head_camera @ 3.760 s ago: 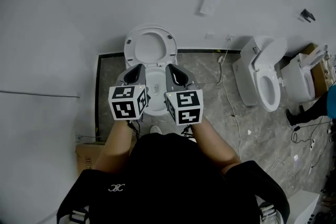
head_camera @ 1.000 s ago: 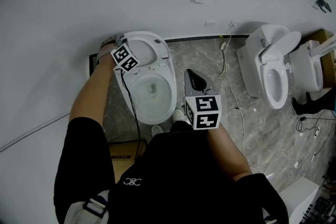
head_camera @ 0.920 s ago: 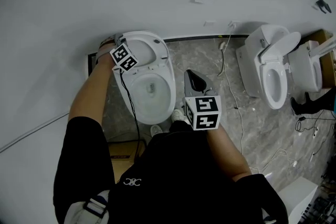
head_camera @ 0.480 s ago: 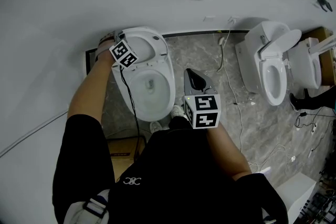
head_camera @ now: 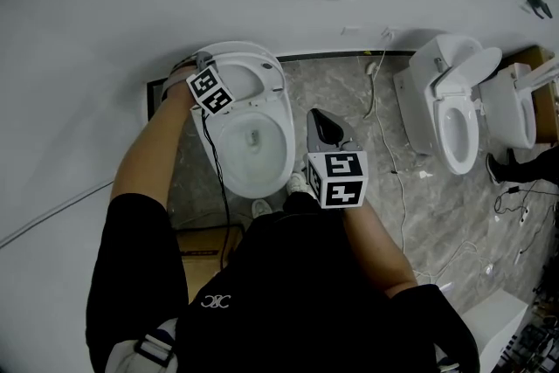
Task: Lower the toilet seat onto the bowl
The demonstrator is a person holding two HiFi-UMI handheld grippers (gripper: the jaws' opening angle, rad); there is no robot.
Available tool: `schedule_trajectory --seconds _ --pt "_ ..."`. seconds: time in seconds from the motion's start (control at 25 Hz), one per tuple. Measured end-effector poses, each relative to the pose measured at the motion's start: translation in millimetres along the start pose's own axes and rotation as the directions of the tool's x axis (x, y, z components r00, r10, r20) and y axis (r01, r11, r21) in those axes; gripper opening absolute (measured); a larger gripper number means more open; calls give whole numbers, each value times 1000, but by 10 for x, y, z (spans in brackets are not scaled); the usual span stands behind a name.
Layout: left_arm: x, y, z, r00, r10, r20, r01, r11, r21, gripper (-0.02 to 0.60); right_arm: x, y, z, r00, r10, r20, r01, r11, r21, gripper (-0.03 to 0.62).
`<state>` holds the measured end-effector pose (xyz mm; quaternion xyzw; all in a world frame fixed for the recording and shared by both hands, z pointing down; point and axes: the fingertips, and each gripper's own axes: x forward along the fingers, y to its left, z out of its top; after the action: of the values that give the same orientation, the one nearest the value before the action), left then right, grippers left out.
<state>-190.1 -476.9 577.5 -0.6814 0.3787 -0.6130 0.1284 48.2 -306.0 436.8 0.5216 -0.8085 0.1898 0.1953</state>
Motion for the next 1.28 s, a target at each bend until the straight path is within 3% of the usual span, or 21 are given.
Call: schedule_trajectory --seconds 0.32,0.68,0.96,1.28 --pt "-429 -407 -25 997 -61 51 60 998 22 49 -158 278 -102 999 30 13 -30 1000 -1 9" --pt "-930 -1215 -135 971 -190 143 183 981 63 51 -284 631 -340 998 66 -15 -66 998 -2 9" --pt "-1213 -1909 -230 920 -355 164 348 935 69 60 -316 884 -583 994 87 -59 -88 996 -11 9" --pt "-1341 -2578 -344 863 -467 192 463 884 67 74 -297 1063 -949 990 81 -114 -81 997 7 9"
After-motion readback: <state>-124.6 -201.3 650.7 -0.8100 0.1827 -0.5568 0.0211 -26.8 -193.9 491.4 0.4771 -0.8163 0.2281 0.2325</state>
